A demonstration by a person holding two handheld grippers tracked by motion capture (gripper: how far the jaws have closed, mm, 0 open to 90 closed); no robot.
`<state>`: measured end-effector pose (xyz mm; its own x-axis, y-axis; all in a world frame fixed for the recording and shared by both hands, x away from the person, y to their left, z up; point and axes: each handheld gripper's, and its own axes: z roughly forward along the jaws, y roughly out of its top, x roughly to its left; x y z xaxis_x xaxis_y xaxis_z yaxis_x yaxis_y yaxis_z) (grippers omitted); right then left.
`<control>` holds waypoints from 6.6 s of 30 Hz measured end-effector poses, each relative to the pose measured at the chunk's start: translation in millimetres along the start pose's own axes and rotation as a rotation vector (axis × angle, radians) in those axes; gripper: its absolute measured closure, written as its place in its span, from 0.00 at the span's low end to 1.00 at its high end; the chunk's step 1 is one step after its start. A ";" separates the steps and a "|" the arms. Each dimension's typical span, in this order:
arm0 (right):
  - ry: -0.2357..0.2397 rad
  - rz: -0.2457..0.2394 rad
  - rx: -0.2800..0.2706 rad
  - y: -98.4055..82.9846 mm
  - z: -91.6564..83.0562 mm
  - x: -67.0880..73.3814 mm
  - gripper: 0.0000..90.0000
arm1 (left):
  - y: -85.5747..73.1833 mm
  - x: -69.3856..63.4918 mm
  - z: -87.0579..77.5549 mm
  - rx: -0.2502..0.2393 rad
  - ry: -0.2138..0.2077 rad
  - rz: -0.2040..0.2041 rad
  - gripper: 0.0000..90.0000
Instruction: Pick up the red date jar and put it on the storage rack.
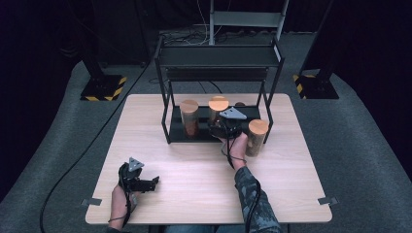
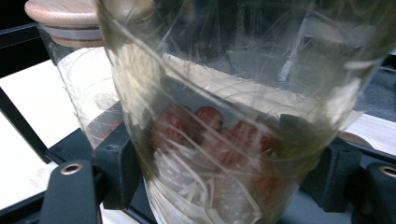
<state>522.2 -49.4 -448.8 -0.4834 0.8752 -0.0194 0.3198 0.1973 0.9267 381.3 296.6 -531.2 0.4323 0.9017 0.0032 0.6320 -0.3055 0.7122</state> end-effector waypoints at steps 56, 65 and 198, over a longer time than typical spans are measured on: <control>-0.025 -0.001 0.015 -7.6 26.8 -5.3 0.27 | -0.2 -0.1 -0.3 0.000 0.002 -0.002 0.00; -0.025 -0.001 0.022 -10.2 32.0 -4.8 0.27 | -0.3 -0.1 -0.2 0.000 0.002 -0.002 0.00; 0.110 0.013 0.309 -56.3 -19.2 22.4 0.00 | -0.4 -0.3 -0.4 0.000 0.004 -0.002 0.00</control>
<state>477.7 -49.4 -494.1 -0.5575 0.8289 0.0473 0.5501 0.3260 0.7689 380.6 296.7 -531.2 0.4280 0.9038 0.0045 0.6329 -0.3032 0.7124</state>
